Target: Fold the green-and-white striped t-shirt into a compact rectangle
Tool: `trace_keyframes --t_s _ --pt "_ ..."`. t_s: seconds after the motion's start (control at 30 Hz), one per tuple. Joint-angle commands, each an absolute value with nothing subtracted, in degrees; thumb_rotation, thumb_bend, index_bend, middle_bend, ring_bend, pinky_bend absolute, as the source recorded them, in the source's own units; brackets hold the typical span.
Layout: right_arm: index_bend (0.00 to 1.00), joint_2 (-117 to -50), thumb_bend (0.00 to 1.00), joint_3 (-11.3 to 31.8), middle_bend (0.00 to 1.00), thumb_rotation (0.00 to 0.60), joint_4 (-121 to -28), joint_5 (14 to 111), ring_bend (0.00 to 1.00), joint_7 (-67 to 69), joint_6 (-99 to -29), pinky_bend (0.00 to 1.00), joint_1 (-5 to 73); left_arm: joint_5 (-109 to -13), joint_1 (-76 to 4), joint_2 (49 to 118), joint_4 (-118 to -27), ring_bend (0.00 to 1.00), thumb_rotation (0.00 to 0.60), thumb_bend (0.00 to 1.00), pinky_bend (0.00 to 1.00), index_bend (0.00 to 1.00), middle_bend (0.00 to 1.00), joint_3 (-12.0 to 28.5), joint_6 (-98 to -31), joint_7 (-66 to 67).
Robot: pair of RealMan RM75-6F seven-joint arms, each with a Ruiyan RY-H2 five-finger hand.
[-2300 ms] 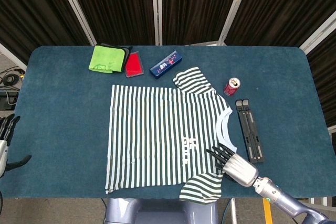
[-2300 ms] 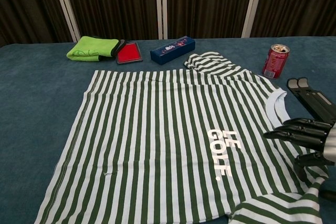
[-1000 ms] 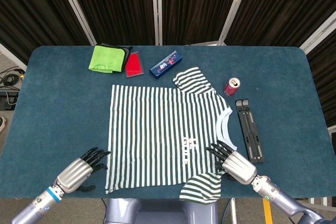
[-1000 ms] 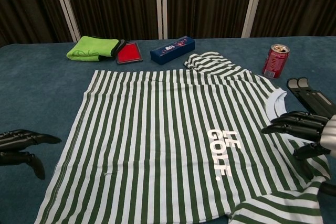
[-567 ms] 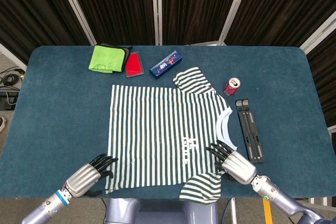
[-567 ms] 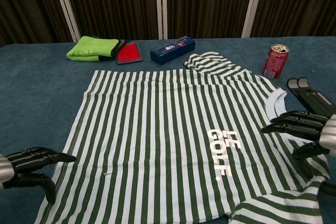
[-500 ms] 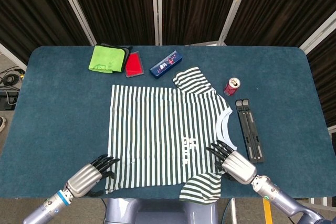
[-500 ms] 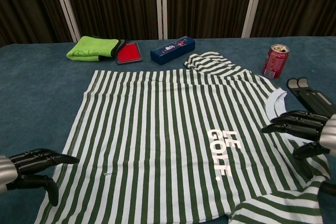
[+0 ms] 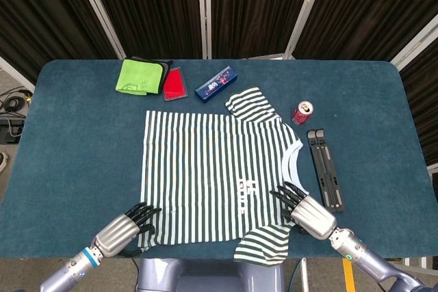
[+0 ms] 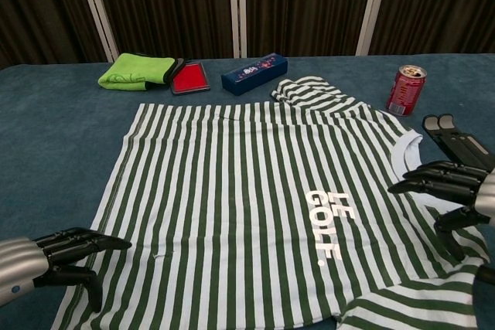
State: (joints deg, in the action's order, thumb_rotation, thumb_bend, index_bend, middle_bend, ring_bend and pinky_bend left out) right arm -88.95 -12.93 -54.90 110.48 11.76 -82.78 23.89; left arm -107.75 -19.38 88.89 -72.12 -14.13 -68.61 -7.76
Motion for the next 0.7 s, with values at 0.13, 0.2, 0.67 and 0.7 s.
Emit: trace_keyframes --t_s 0.13,0.2,0.67,0.7 --pt "0.76 -89.06 0.46 -12.96 0.08 0.6 -54.63 110.53 0.0 11.85 -83.01 0.0 23.84 -107.38 -19.71 89.4 -72.18 0.0 0.6 0.33 0.0 0.4 0.0 -14.16 -68.52 -7.67" --pt "0.76 -89.06 0.46 -12.98 0.08 0.6 -54.59 110.56 0.0 11.89 -83.08 0.0 23.85 -107.31 -19.84 89.46 -72.33 0.0 0.6 0.34 0.0 0.4 0.0 -14.19 -68.58 -7.59" --pt "0.77 -89.16 0.46 -13.06 0.09 0.6 -54.74 110.77 0.0 11.84 -83.21 0.0 24.06 -105.22 -20.62 89.02 -74.87 0.0 0.6 0.48 0.0 0.49 0.0 -13.98 -67.62 -6.71" --pt "0.77 -89.16 0.46 -13.1 0.09 0.6 -54.78 110.91 0.0 11.77 -83.32 0.0 24.1 -105.0 -20.61 89.09 -75.11 0.0 0.6 0.49 0.0 0.5 0.0 -13.94 -67.59 -6.62"
